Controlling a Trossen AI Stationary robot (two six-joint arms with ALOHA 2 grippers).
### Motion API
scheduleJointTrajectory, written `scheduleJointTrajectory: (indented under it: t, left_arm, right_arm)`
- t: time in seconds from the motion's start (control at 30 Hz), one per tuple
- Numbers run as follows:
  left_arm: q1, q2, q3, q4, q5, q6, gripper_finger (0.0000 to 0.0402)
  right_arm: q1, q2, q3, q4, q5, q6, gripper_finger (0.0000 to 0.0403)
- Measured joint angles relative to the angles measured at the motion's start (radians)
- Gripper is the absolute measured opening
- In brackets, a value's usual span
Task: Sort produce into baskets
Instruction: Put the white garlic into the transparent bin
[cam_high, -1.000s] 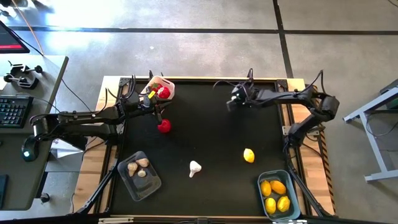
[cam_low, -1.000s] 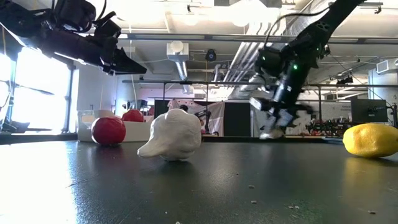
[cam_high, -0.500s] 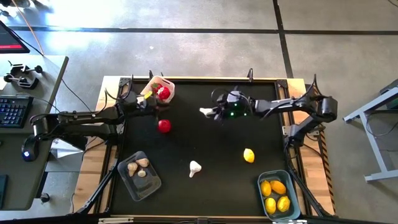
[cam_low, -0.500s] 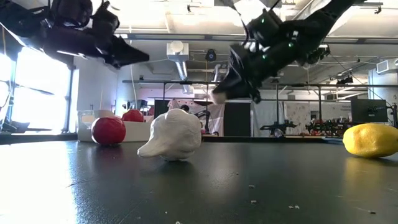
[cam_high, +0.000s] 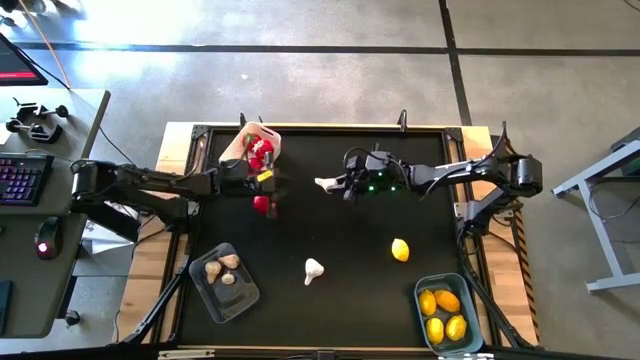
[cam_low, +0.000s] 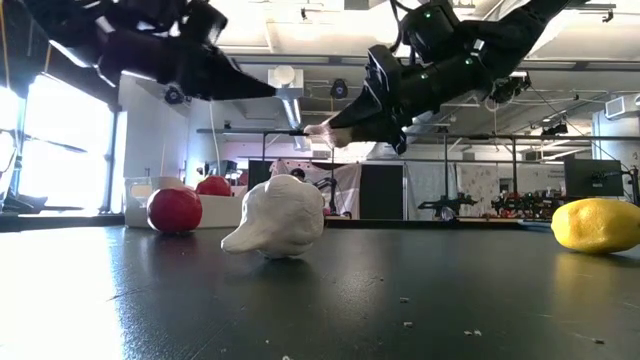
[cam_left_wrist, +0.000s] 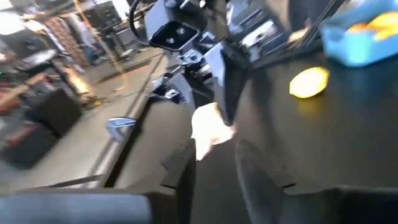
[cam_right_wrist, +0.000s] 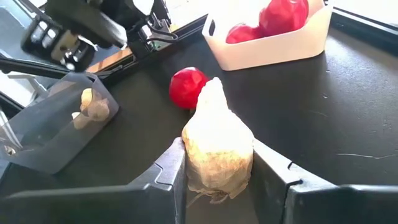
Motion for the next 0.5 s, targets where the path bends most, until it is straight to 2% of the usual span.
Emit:
scheduleJointTrajectory:
  t: [0.1, 0.23, 0.5]
  left_arm:
    - [-0.025, 0.062, 0.048, 0.000, -0.080, 0.070, 0.0137]
    - [-0.046, 0.143, 0.094, -0.001, -0.100, 0.159, 0.0172]
    - [-0.073, 0.249, 0.138, -0.006, -0.179, 0.292, 0.0186]
  right_arm:
    - [0.000, 0.000, 0.000, 0.003, -0.001, 0.000, 0.0110]
    - [0.000, 0.000, 0.000, 0.004, -0.024, 0.000, 0.0110]
    - [0.000, 0.000, 0.000, 0.009, -0.061, 0.017, 0.0110]
